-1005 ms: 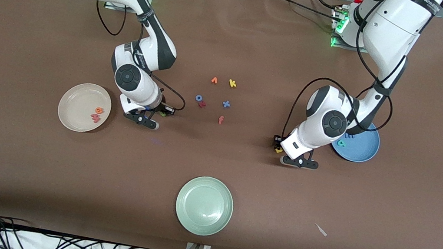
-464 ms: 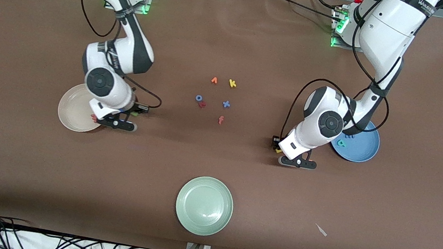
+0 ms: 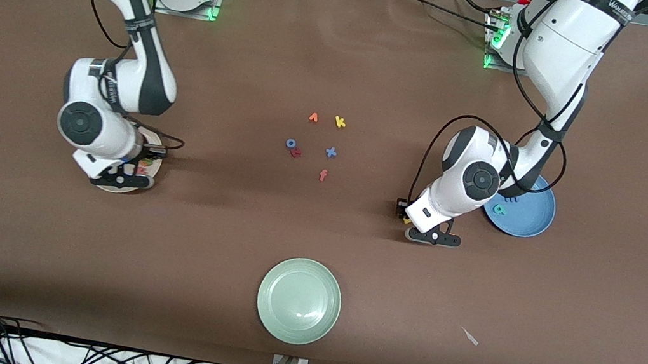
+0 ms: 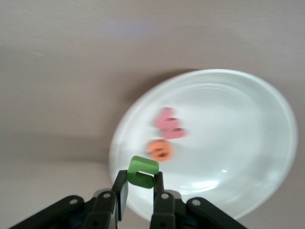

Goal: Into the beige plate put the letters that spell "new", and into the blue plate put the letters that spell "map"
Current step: 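Carry the n to the white plate while the left gripper grasps the a, then release the n onto the white plate while the left gripper drops the a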

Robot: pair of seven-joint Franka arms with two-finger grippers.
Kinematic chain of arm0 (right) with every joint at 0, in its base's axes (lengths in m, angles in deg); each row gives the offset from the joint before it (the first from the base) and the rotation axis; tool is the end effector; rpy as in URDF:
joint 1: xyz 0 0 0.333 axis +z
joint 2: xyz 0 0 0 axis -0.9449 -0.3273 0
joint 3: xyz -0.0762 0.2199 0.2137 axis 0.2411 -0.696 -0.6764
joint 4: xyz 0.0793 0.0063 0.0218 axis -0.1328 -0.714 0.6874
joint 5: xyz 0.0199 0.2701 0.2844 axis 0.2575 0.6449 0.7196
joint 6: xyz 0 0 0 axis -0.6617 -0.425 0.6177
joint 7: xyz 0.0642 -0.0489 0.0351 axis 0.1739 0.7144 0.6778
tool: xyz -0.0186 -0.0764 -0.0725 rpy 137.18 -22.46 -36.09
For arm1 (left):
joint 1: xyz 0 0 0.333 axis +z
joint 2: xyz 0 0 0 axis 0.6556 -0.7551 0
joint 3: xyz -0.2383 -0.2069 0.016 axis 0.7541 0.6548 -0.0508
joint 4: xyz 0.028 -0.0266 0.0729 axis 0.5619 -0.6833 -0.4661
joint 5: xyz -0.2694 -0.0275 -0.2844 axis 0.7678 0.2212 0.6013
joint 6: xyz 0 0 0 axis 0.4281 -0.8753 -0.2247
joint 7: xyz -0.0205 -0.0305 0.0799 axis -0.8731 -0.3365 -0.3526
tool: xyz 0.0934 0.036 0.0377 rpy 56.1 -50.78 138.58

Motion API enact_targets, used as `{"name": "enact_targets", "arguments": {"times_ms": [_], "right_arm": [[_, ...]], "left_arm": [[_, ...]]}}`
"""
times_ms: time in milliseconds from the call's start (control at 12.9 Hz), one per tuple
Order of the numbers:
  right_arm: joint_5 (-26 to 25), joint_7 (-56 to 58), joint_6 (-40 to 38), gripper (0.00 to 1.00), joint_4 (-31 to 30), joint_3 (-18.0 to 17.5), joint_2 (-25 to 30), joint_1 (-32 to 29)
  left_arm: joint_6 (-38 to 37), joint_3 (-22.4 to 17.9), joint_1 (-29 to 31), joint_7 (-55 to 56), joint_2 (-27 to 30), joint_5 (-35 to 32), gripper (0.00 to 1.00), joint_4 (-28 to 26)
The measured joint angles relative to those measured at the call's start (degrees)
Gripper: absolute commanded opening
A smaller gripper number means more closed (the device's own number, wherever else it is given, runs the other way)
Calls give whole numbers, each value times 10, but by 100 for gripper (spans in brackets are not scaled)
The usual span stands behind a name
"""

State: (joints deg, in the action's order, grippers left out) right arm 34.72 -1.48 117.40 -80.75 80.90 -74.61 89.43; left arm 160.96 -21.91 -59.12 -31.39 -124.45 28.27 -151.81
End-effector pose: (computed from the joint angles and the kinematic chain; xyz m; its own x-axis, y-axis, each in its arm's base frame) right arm 0.5980 0.0727 0.2334 0.9690 0.1203 -0.2158 0.1447 -0.9843 0.1015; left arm 0.5902 -0.2581 0.1732 0.9992 0.0141 -0.0381 0.0197 -0.9884 0.1503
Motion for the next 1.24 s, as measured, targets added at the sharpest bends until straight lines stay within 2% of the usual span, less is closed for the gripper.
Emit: {"name": "enact_targets", "arguments": {"times_ms": [77,155,464,618,850,1082,1237], "right_arm": [[0,22,0,73,-2,8,-2,-11],[0,36,0,100,-3,11,-4,-26],[1,45,-1,100,0,6,-8,-43],[1,45,-51,100,27,-11,-6,-37],[14,44,-208,100,121,-33,0,-28],[17,44,-314,100,186,-39,5,-20],[17,44,-368,100,215,-39,6,-19]], "left_arm": [[0,0,0,0,0,0,39,0],[0,-1,0,0,0,0,37,0],[0,-3,0,0,0,0,15,1],[1,-3,0,0,0,0,15,3],[-9,-10,13,-3,13,0,16,12],[-97,-13,60,-50,79,0,16,3],[-133,-14,98,-100,145,0,16,-48]]}}
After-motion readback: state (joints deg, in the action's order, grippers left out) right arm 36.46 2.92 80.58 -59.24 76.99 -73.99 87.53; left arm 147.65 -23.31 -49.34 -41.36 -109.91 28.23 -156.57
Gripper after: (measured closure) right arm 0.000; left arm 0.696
